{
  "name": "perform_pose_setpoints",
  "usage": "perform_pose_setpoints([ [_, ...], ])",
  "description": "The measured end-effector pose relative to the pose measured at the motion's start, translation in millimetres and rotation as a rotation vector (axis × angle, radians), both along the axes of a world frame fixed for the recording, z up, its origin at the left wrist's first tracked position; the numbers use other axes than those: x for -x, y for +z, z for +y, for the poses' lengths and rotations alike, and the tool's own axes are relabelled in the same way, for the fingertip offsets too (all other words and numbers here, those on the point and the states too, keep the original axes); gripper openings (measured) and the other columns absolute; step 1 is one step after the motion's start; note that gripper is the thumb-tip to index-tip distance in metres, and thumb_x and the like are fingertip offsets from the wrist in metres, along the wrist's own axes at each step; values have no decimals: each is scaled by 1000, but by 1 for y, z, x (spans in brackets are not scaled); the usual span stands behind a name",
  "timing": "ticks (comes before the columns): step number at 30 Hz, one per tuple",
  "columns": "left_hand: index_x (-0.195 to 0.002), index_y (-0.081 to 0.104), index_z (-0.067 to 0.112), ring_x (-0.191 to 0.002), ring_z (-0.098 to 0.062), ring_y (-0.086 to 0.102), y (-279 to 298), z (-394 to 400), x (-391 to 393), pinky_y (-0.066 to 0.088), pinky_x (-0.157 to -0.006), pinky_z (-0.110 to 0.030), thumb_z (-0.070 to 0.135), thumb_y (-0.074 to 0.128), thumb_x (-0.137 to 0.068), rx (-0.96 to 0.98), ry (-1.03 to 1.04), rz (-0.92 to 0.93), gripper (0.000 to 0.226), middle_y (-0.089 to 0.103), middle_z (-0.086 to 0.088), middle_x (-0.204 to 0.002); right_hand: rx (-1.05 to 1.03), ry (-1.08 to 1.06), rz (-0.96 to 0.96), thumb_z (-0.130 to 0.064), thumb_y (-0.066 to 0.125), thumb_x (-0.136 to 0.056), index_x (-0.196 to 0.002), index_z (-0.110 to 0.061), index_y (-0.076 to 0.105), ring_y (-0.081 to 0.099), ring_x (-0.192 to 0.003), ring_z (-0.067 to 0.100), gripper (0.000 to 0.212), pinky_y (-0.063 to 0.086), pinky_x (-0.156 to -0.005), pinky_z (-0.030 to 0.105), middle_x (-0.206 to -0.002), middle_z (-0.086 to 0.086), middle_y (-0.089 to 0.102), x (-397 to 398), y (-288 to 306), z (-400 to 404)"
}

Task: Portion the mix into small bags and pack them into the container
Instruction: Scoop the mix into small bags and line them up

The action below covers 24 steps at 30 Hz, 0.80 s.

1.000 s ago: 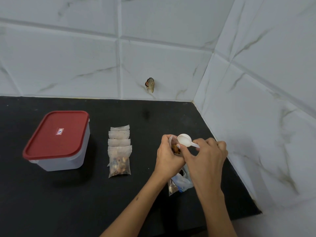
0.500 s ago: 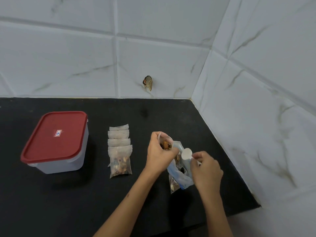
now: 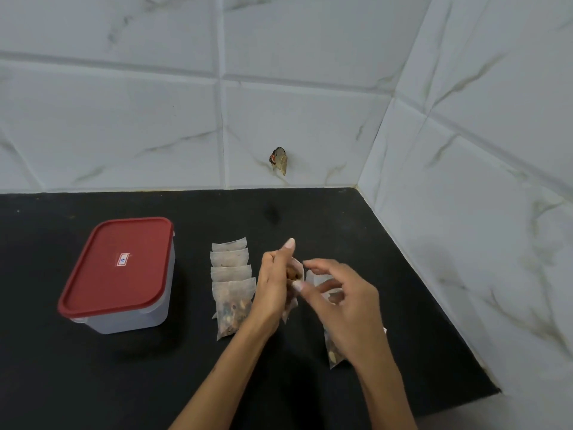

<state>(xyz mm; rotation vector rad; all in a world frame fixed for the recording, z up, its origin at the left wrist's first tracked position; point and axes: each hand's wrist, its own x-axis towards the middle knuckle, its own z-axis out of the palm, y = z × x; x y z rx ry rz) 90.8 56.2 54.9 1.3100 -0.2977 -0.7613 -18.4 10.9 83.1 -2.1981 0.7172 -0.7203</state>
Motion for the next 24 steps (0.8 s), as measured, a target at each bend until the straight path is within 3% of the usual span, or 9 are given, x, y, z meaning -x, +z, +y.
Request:
perform_pose_setpoints([
  [3,-78,56,4,-61,-23,49,7,2,-10,41,-55,-29,67,39,-85,-13,13,-51,66,52,-15,-71,178,53,164,-31,66,-85,-101,-29,67,59,-82,3,16,52,-76,24,-96,-13,62,-19,1,1],
  [6,-62,57,8,-46,-16,53,13,4,-16,41,-50,-26,55,32,-96,-23,53,-22,64,56,-11,-56,212,76,349,-21,57,-92,-98,-22,67,59,-88,9,12,50,-85,31,-96,-4,62,-31,9,-2],
  [11,-67,57,12,-66,-14,65,15,4,-28,48,-71,-29,51,26,-98,85,104,-50,58,68,-4,-67,338,2,138,-16,54,-93,-94,-15,67,59,-81,15,13,50,-75,31,-93,0,61,-37,29,-9],
  [14,-82,56,13,-82,-23,66,13,2,-31,48,-81,-35,55,29,-95,62,180,-35,51,71,-5,-80,326,98,329,-14,54,-92,-100,-13,64,59,-87,20,13,49,-78,34,-99,4,60,-44,22,-12],
  [17,-96,56,12,-95,-24,66,10,-1,-35,47,-89,-37,50,33,-97,40,203,-26,44,72,-5,-92,335,102,192,-11,58,-87,-90,-9,67,61,-76,21,9,52,-68,35,-90,6,62,-41,13,-19],
  [20,-97,57,11,-87,-20,67,6,3,-32,52,-79,-31,35,48,-97,19,146,-25,26,72,-7,-90,310,158,295,-11,55,-89,-96,-12,67,60,-84,18,14,51,-75,35,-96,2,61,-38,6,-22],
  [22,-96,57,12,-82,-16,67,3,7,-31,54,-72,-25,16,59,-92,25,140,-98,6,71,-7,-90,302,146,236,-11,56,-89,-97,-14,68,59,-82,13,15,51,-75,32,-95,-2,61,-37,3,-25],
  [24,-96,59,13,-84,-17,68,-4,12,-29,55,-74,-26,5,64,-87,-62,144,-136,13,71,-10,-94,292,160,264,-8,56,-89,-95,-12,68,59,-82,18,14,51,-75,37,-93,3,61,-34,0,-27],
])
